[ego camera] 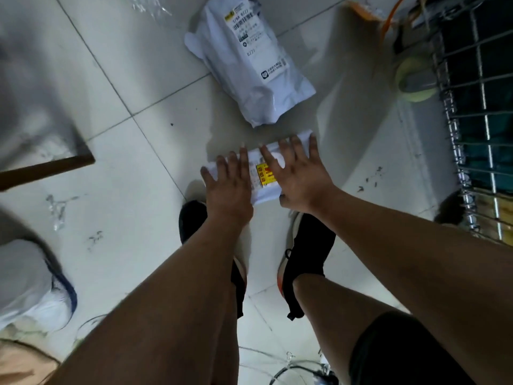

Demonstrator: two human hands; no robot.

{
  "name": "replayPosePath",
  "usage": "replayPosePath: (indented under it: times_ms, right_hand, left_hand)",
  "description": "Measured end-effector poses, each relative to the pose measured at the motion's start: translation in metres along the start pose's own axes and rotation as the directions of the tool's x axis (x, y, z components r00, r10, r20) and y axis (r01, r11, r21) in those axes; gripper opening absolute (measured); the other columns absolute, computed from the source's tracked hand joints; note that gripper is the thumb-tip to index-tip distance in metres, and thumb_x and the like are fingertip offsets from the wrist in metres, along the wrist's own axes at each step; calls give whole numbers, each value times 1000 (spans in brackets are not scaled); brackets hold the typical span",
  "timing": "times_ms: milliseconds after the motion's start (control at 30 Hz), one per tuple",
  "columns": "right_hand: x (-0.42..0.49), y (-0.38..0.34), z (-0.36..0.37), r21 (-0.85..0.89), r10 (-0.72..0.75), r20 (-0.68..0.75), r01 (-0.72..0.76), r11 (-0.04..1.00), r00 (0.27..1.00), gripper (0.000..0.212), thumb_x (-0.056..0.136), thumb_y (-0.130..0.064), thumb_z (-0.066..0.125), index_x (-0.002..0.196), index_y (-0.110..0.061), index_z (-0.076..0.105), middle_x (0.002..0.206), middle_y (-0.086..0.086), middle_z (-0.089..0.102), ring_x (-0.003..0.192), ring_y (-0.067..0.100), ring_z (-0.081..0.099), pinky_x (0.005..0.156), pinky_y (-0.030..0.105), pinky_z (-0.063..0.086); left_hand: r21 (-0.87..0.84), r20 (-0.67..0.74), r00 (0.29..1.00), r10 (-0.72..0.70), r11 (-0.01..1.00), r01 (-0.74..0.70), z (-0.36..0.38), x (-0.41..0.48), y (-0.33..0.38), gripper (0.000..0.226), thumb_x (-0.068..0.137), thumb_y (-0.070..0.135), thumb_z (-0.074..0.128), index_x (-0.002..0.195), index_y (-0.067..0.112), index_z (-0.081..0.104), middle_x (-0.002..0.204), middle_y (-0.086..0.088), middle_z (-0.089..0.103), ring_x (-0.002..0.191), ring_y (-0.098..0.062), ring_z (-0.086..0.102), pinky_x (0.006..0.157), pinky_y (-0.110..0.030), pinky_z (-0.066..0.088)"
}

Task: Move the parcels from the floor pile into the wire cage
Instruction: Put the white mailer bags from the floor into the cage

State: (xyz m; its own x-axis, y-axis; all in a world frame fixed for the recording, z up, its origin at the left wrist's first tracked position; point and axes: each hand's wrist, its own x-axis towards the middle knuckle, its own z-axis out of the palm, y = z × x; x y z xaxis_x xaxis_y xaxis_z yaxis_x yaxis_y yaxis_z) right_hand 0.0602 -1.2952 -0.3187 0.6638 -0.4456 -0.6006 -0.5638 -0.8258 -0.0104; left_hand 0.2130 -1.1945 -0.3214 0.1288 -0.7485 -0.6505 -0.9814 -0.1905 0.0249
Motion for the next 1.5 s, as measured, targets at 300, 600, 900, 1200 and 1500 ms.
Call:
replayPosePath:
  times_ms: [300, 600, 900, 1200, 1500]
  right_hand:
    - [-69, 20, -138, 155, 152, -110, -134, 979, 982, 123, 67, -55, 70, 163, -19, 3, 157, 28, 26, 146, 46, 24, 115, 72, 14]
    - [-167, 57, -341, 222, 241, -198, -196, 955, 950, 131, 65, -62, 73, 161, -28, -10, 160, 22, 19, 148, 43, 20, 121, 65, 8]
    - [-301, 96, -510, 257, 321, -251, -257, 932, 913, 129, 65, -78, 67, 161, -36, -8, 164, 11, 17, 149, 34, 19, 122, 54, 15]
    - [-415, 146, -576, 413, 528, -390, -370, 832, 754, 119, 64, -87, 56, 161, -37, 8, 157, 3, 30, 143, 27, 26, 116, 48, 23]
    - [-528, 234, -526, 528, 689, -373, -469, 708, 621, 118, 64, -89, 53, 161, -36, 13, 154, 5, 33, 139, 30, 29, 114, 52, 27]
  left_hand:
    - [194, -136, 968, 213, 963, -184, -174, -50, -36, 112, 71, 41, 63, 161, 5, 8, 152, -16, 34, 135, -38, 37, 104, -54, 35]
    - [248, -138, 915, 378, 908, -338, -399, -130, -58, 137, 57, 63, 77, 162, 10, 6, 154, -13, 30, 138, -34, 33, 111, -52, 37]
    - [274, -122, 858, 500, 847, -455, -593, -227, -37, 136, 60, 68, 73, 163, 20, -2, 161, -7, 22, 146, -30, 25, 120, -51, 28]
    - [524, -140, 668, 731, 627, -577, -737, -259, 22, 134, 61, 83, 60, 163, 25, -4, 165, -8, 21, 147, -26, 25, 118, -47, 31]
    - [631, -53, 494, 868, 413, -656, -784, -246, 187, 131, 63, 91, 51, 164, 29, -4, 165, -9, 24, 145, -30, 31, 114, -49, 34]
